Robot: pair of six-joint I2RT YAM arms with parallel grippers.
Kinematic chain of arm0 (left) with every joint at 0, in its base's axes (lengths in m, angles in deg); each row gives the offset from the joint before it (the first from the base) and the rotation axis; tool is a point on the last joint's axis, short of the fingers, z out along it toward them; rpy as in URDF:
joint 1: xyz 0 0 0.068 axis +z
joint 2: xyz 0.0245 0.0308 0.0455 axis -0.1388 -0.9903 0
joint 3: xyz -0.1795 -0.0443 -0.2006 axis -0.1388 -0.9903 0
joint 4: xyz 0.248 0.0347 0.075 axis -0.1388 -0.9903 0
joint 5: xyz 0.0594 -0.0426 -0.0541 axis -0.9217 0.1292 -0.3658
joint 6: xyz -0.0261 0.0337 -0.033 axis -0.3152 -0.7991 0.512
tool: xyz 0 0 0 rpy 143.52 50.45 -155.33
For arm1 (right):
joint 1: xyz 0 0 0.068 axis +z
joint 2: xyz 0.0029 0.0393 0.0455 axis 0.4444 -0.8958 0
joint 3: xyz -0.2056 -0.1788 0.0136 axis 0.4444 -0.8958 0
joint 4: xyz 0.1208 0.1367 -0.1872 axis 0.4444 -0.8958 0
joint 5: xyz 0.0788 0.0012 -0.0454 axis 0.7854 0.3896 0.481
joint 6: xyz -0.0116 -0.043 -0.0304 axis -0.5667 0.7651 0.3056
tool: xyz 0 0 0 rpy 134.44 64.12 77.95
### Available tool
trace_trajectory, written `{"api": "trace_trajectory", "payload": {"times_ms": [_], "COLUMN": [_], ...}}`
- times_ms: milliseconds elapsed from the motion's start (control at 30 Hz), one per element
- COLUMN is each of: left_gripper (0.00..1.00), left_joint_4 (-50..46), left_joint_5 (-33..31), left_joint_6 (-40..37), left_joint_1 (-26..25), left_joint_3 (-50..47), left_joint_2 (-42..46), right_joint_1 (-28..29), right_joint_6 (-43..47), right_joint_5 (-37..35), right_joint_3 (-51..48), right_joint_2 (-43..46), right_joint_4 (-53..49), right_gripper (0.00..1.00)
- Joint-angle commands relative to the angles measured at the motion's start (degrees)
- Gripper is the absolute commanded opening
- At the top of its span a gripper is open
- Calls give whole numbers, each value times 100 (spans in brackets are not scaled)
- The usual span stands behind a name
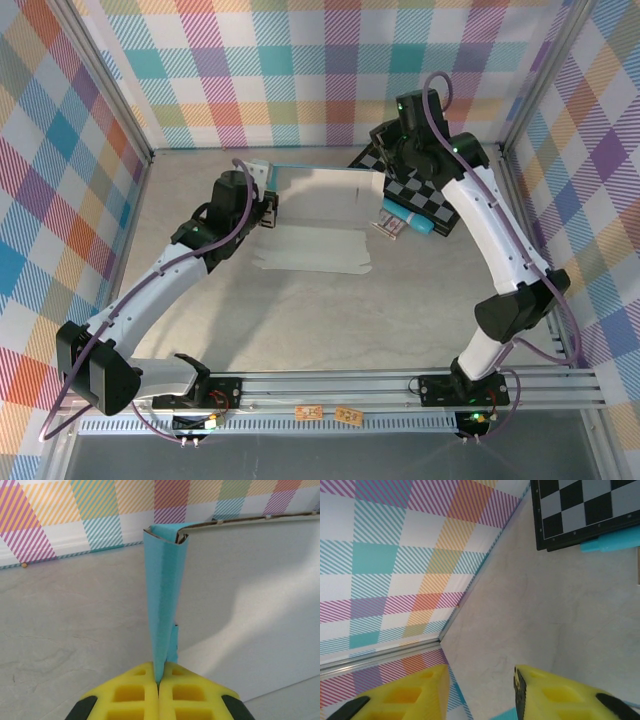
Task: Fold the paper box
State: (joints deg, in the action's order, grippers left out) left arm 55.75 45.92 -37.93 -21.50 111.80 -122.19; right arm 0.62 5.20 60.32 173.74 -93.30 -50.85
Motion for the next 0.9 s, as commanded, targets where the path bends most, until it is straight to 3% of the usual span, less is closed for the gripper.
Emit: {"api": "trace_trajectory", "payload": {"times_ms": [0, 100, 400, 567, 867], "left_gripper": [0, 0, 0, 0, 0], "left_joint_4": [88, 89, -154, -186, -213], "left_joint_5": [-205, -222, -169, -168, -224], "left_joint_6": [7, 7, 43, 59, 207], "left_joint_1": [-102, -129, -129, -129, -129], "left_joint_3": [231, 249, 381, 405, 442], "left_joint_2": [65, 53, 11, 7, -50], "right_joint_1": [-11, -13, -79, -108, -99], "right_joint_6": [92, -167, -316, -318, -326], "right_joint_5": [340, 470, 632, 784, 928], "right_joint_3": [-424, -1103, -1482, -1405, -1880], "right_joint_2": [388, 657, 596, 422, 719], "right_joint_4": [-178, 380, 718, 679, 654], "right_gripper": [46, 51, 51, 40, 34]}}
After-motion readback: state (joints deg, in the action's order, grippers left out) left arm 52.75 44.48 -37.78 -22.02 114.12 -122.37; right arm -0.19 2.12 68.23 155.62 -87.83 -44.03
